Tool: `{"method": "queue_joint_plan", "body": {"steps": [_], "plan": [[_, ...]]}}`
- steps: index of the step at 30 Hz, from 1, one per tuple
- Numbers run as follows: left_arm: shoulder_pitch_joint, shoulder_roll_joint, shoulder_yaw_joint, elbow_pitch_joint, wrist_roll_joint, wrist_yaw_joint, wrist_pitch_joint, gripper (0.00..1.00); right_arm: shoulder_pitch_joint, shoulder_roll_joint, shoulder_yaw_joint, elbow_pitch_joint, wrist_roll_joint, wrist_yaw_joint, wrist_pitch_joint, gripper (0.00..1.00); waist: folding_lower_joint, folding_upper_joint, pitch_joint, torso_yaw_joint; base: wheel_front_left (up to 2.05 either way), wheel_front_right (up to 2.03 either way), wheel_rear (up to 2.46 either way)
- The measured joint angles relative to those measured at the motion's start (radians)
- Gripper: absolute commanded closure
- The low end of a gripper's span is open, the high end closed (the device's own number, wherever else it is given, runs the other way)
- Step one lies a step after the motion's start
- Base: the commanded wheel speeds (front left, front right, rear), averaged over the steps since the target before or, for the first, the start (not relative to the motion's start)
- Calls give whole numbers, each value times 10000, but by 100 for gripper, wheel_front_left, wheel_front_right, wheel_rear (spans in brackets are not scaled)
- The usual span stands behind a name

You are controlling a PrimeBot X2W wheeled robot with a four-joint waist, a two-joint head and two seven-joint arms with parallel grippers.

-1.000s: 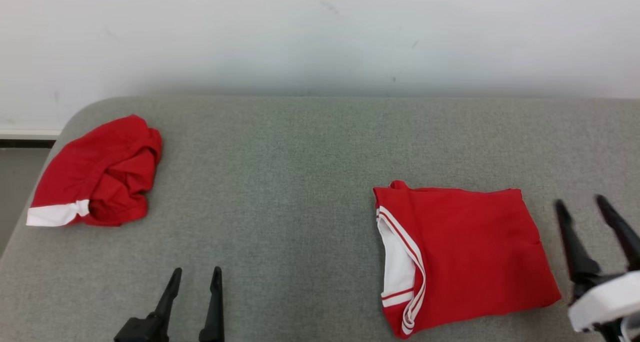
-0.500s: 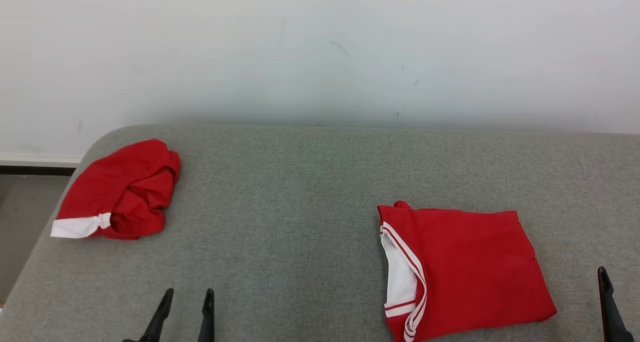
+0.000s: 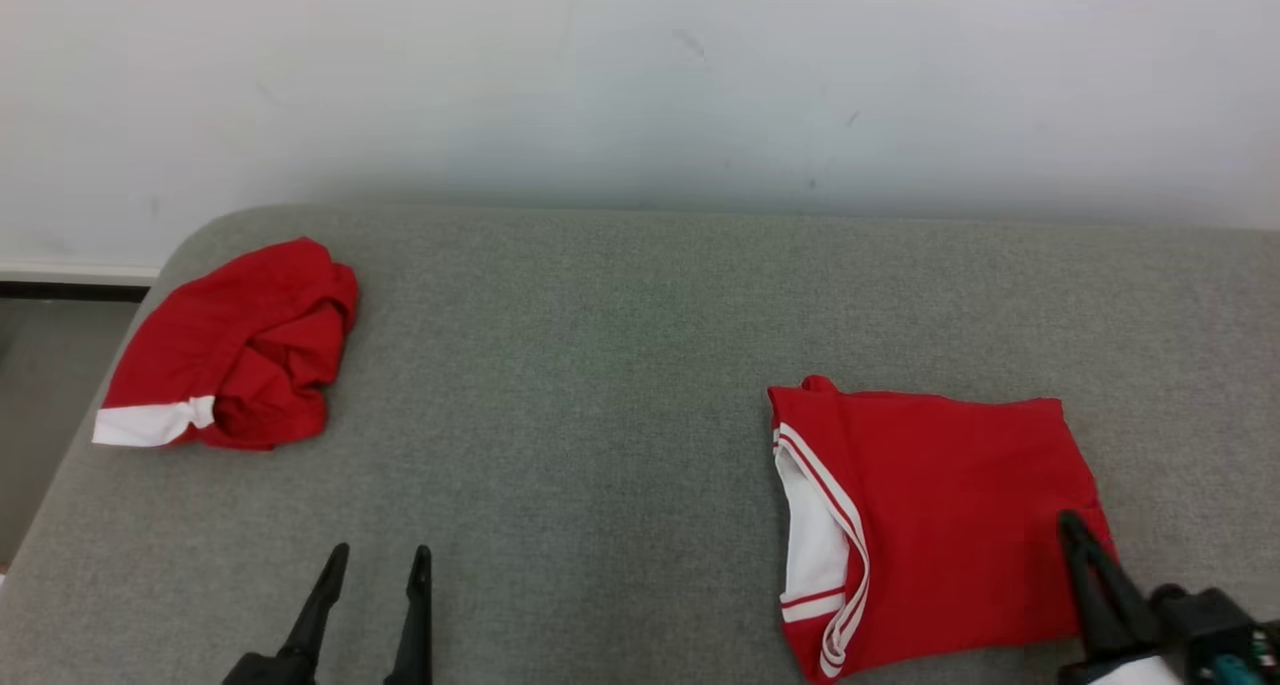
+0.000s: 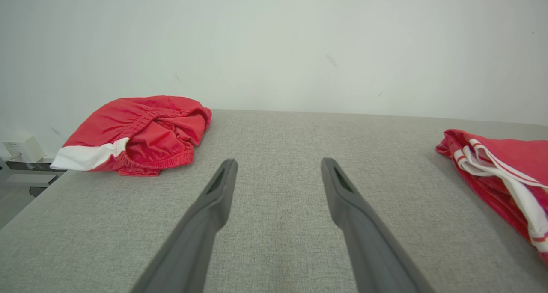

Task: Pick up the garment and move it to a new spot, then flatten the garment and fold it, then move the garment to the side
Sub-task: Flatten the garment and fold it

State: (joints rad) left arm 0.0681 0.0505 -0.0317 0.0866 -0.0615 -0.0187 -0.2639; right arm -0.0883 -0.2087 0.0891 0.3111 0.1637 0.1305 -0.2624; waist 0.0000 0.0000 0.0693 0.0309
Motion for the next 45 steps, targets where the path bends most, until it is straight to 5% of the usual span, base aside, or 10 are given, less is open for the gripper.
{"method": "queue_joint_plan", "body": {"steps": [11, 25, 36, 38, 39, 45], "plan": [[-410, -6, -138, 242, 2, -113, 0, 0, -2214, 1152, 2088, 3338, -692, 2, -2, 100, 1, 0, 293, 436, 0, 0, 0], [-453, -10, -380, 332, -205, 19, 0, 0, -3147, 1547, 3457, 5101, -430, 2, -2, 100, 0, 0, 423, 955, 0, 0, 0], [-457, -12, -330, 284, -280, 167, 0, 0, -3311, 1603, 4272, 3678, 637, 2, 0, 100, 1, 0, 232, 673, 0, 0, 0], [-434, -12, -276, 261, -280, 167, -2, 0, -3119, 1544, 3956, 3122, 629, 2, 0, 54, 1, 0, 148, 539, 0, 0, 0], [-420, -12, -234, 259, -278, 165, 0, 0, -2975, 1450, 3776, 2821, 589, 2, -2, 0, 0, 0, 101, 472, 0, 0, 0], [-280, -13, -98, 295, -203, 104, 0, 0, -1814, 652, 2253, 1197, 301, 2, -2, 0, 0, 0, -242, 106, 0, 0, 0]]}}
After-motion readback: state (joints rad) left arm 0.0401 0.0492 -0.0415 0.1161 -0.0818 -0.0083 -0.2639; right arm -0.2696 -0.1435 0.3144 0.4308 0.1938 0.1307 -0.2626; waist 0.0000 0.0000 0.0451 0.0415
